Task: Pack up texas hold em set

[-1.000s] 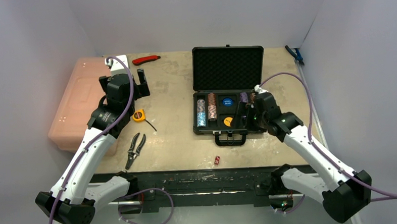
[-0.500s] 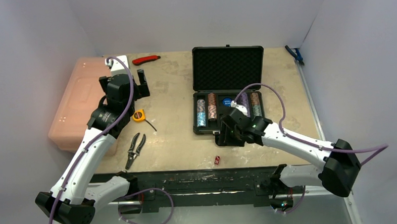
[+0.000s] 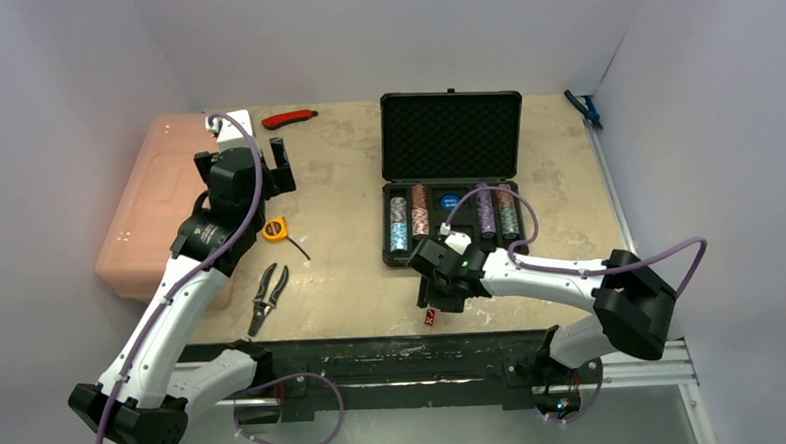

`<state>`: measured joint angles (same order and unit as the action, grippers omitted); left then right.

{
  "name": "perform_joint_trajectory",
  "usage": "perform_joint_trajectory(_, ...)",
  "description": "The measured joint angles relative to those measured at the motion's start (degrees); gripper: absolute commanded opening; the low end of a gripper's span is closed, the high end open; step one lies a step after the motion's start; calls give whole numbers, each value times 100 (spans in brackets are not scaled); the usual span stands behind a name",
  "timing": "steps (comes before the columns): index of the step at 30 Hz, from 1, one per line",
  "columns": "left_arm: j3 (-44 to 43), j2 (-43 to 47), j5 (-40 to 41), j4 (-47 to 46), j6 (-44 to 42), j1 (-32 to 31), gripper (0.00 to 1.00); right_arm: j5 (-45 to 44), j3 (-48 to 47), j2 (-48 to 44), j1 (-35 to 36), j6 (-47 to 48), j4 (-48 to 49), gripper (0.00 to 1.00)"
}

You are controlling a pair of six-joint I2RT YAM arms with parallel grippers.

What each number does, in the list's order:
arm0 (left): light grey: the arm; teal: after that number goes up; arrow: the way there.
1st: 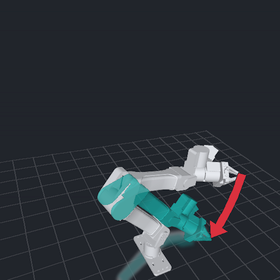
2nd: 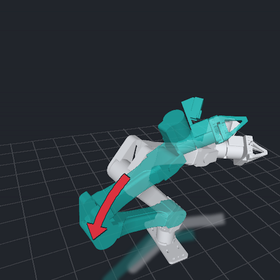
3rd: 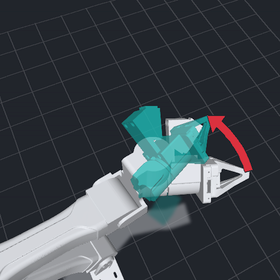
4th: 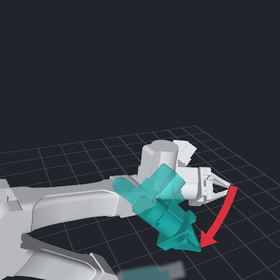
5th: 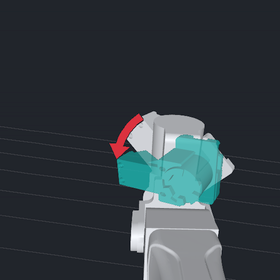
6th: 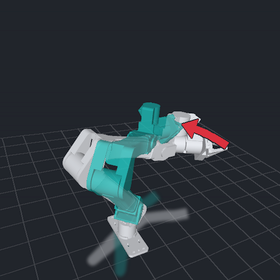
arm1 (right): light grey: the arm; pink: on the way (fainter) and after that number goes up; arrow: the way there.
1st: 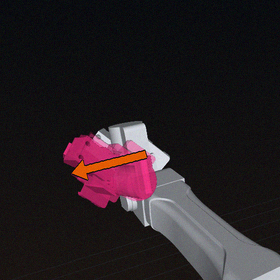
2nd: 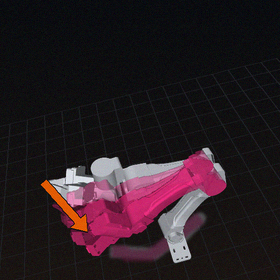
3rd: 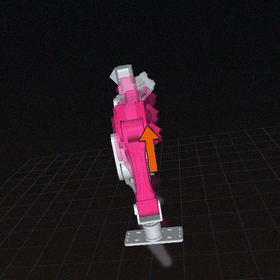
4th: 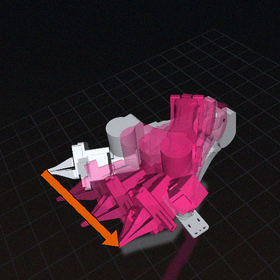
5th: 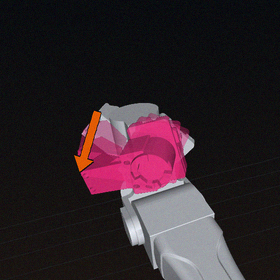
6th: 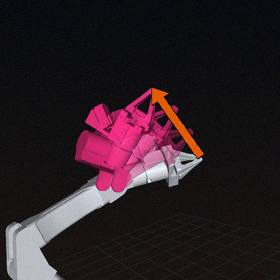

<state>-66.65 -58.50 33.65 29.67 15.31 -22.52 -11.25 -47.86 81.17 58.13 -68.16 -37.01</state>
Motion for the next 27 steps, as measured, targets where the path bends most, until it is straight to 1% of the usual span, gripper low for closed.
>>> perform_joint_trajectory(11,0,2,2,-2,0,0,96,-175,0,238,76,-221,31,45)
perform_joint_trajectory(25,0,2,0,0,0,0,96,-240,0,588,166,-289,39,25)
perform_joint_trajectory(27,0,2,0,0,0,0,96,-264,-2,586,177,-291,37,18)
